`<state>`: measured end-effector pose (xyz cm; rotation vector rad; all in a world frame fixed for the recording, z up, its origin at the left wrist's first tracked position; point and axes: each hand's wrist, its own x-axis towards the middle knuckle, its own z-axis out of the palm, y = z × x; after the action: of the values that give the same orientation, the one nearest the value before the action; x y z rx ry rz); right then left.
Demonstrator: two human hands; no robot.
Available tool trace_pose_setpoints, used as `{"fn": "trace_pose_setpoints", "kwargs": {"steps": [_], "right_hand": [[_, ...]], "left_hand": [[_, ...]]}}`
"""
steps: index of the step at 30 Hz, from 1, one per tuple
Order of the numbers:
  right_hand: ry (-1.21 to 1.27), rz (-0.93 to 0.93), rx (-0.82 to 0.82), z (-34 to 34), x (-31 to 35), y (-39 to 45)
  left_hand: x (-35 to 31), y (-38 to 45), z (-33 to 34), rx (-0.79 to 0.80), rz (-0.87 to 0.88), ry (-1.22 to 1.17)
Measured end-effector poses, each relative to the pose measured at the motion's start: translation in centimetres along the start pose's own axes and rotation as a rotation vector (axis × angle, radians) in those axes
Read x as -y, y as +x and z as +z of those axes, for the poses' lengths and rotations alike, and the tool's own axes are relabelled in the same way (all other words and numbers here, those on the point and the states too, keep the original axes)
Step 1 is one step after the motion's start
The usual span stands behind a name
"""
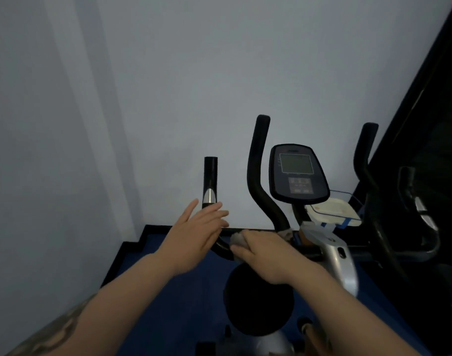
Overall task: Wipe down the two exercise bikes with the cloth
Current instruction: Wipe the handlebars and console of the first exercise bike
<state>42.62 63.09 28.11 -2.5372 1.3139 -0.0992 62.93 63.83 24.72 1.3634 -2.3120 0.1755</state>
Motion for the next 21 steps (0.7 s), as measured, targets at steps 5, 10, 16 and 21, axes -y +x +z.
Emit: {"fn": "trace_pose_setpoints", "kwargs": {"steps": [5, 10, 16, 21], "right_hand": [[-0.259, 0.079, -0.015, 1.3, 4.3, 1.7], [0.114, 0.110, 0.069, -0.4, 1.4, -0.6], [-0.112, 0.274, 0.116, 0.8, 4.9, 2.7], [-0.018, 0.458, 0.173, -0.3, 4.3, 2.1]], "left_hand": [[0.2, -0.5, 0.5, 0.022, -0.007, -0.114], [0.9, -0.5, 0.9, -0.028, 0.092, -0.052], [4.8, 1.1, -0.4, 0.068, 0.365, -0.111], [9.2, 6.4, -2.2, 0.067, 0.538, -0.115]]}}
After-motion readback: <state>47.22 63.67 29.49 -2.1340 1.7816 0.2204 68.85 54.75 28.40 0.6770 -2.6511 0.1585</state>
